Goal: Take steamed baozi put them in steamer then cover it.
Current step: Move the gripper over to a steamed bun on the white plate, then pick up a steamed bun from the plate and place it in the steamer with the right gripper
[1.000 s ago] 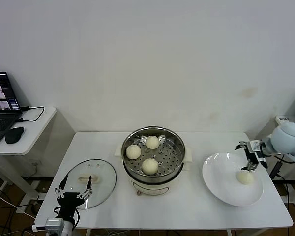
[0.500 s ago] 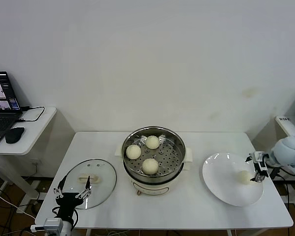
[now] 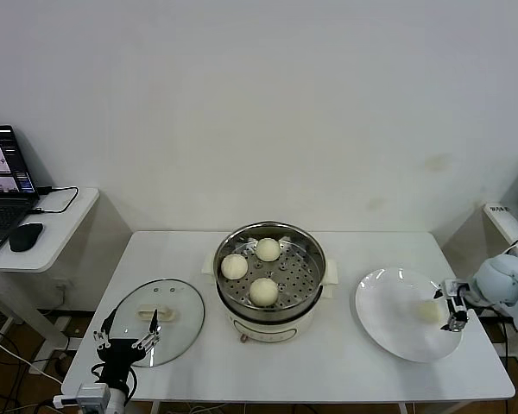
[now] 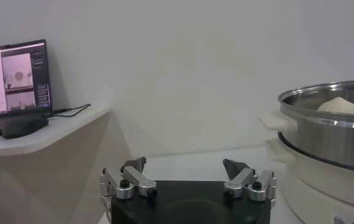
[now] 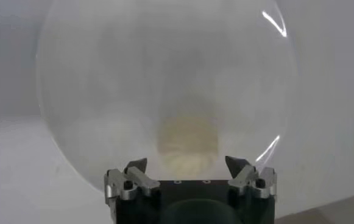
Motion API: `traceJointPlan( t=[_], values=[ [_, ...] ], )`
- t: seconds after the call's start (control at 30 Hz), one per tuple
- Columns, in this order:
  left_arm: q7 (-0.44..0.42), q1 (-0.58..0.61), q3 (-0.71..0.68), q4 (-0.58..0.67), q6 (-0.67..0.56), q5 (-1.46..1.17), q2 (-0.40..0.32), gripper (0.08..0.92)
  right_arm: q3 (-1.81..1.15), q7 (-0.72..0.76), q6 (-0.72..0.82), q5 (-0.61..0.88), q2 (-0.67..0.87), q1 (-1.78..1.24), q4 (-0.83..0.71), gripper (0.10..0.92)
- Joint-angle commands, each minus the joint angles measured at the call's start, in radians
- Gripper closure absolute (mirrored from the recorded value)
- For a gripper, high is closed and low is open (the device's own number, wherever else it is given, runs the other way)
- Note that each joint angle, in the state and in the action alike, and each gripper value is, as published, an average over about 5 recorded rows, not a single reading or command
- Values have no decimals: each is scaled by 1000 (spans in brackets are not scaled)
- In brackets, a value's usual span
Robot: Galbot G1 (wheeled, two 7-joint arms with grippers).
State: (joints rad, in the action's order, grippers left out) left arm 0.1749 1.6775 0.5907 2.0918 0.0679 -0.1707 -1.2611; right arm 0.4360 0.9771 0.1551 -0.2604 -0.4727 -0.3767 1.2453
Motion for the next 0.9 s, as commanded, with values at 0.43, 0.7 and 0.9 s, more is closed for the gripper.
traceJointPlan(
  t=[0.43, 0.7, 0.9],
  values=[
    [1, 3, -1, 4, -2, 2, -8, 177, -17, -5, -2, -11, -25, -4, -26, 413],
    [2, 3, -2, 6, -3, 2, -5, 177, -8, 15, -1, 5, 1, 30, 16, 488],
    [1, 0, -7, 8, 0, 3, -4, 177, 84, 32, 30, 94, 57, 190, 98, 497]
  ],
)
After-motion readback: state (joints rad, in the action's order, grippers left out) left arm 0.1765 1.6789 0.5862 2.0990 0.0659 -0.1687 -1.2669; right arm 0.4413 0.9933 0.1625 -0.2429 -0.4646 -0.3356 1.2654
